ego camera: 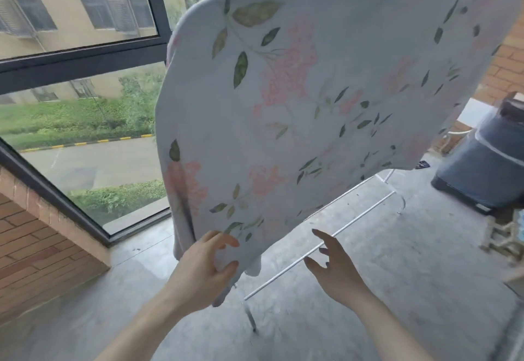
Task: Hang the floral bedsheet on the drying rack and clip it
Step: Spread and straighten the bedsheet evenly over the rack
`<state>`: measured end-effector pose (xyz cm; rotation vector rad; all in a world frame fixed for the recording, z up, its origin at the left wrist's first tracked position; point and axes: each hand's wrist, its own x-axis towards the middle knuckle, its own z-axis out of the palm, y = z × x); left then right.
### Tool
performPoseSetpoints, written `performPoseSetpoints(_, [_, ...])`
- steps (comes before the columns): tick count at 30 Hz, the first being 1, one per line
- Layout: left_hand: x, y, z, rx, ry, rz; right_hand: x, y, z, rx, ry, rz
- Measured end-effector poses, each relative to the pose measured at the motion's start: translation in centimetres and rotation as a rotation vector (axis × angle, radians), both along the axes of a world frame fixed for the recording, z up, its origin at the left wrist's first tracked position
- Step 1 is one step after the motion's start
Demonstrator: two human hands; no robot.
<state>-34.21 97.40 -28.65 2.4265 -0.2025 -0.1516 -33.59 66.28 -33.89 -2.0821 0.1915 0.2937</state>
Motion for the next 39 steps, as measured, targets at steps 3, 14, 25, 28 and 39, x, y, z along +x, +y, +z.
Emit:
performPoseSetpoints(3, [1.4, -5.0, -0.4, 0.030, 0.071, 0.017, -0.1, -4.5, -0.1, 0.006, 0.018, -0.007])
performPoseSetpoints(14, [6.9, -25.4, -1.7, 0.030, 0.059, -0.066, 2.7, -25.3, 0.1, -0.044, 0.026, -0.028])
performPoseSetpoints(25, [14.4, -37.9, -0.4, 0.058, 0.053, -0.094, 8.4, -38.2, 2.8, 0.008, -0.044, -0.075])
performPoseSetpoints(28, [17.3, -41.2, -0.3, 0.059, 0.059, -0.099, 9.9, -41.1, 2.8, -0.004, -0.048, -0.078])
performPoseSetpoints(39, [32.8, -59.8, 0.6, -0.003, -0.003, -0.137, 24.2, -56.9, 5.4, -0.067, -0.091, -0.116])
